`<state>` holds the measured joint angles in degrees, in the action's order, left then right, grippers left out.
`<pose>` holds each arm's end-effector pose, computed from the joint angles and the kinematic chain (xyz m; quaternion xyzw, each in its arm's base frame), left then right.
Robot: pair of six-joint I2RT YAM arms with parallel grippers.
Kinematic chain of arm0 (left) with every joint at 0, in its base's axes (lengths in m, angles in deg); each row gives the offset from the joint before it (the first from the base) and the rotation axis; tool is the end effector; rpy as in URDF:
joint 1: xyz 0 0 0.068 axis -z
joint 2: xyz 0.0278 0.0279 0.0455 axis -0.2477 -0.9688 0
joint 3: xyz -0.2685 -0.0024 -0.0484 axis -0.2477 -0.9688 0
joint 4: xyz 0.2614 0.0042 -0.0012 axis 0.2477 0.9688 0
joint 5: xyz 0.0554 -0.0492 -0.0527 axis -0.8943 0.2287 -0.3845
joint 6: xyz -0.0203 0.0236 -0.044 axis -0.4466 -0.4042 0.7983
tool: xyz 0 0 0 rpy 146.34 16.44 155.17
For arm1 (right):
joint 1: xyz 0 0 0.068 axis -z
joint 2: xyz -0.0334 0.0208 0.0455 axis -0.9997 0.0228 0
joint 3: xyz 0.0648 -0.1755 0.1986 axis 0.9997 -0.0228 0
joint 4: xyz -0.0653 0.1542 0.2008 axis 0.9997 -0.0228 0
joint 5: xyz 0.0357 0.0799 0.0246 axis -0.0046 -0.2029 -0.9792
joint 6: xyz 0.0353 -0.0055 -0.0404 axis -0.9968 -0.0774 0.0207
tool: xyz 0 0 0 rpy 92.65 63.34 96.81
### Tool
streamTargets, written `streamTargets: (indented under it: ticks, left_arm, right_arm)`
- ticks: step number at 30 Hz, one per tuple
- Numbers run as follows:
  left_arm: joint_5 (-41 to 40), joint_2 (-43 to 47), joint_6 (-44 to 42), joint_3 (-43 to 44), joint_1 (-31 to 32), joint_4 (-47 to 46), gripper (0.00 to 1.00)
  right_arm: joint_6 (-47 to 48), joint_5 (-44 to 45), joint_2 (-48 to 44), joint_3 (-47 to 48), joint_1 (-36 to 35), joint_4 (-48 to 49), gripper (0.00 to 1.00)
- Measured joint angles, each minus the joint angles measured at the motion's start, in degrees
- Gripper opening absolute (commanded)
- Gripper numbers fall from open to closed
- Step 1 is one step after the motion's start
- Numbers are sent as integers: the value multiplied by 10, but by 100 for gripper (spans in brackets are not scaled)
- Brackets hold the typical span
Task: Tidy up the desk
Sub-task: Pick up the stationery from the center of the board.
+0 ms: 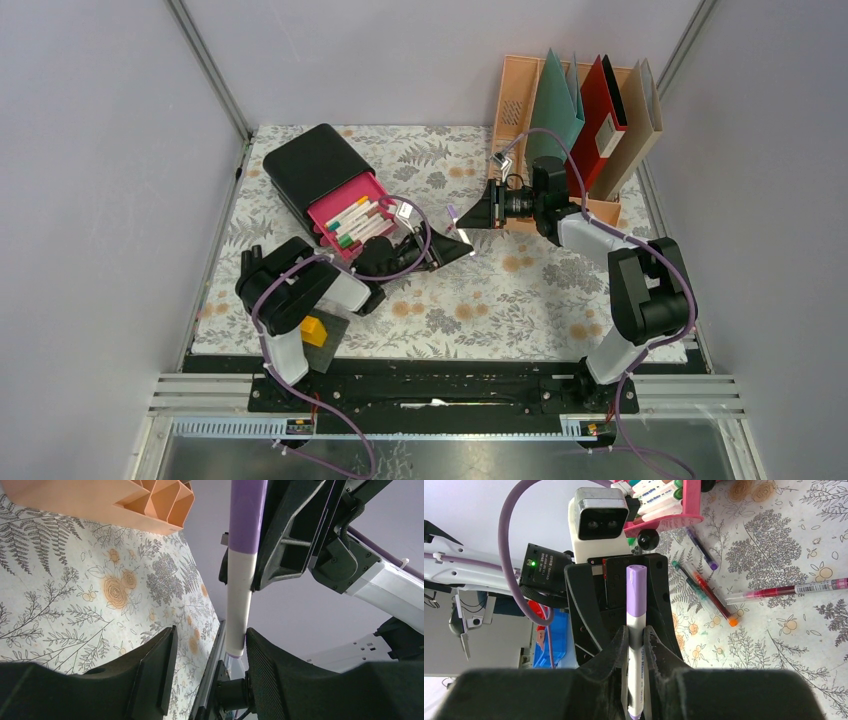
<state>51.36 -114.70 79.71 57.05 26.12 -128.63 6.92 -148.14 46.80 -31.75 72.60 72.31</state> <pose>0.2391 -0.2210 0.1626 -0.0302 0.6854 -0.6552 0.3162 0.3352 0.1300 0.2388 -0.2178 0.7212 0.5931 0.2841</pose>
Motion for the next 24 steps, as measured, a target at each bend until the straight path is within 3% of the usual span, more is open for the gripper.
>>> streamTargets:
  ticks: [4,11,14,17,21,23,24]
  left_arm:
    - [0,-4,2,6,0,-3,56]
    - [0,-8,6,23,0,-3,47]
    - [1,-11,7,34,0,-3,37]
    - [2,-11,9,40,0,-3,17]
    - [6,-12,9,43,0,-8,0]
    - [7,-12,10,43,0,-7,0]
    - [7,-12,9,43,0,-7,0]
  right_arm:
    - [-2,-2,0,0,0,2,0]
    - [-10,-6,0,-1,0,12,0]
    - [-14,-8,0,-1,0,17,0]
    - [-16,-12,0,-1,0,19,0]
    - [-15,-12,0,-4,2,21,0]
    - [-15,-12,0,-4,2,21,0]
    - [-15,-12,0,-4,2,22,10]
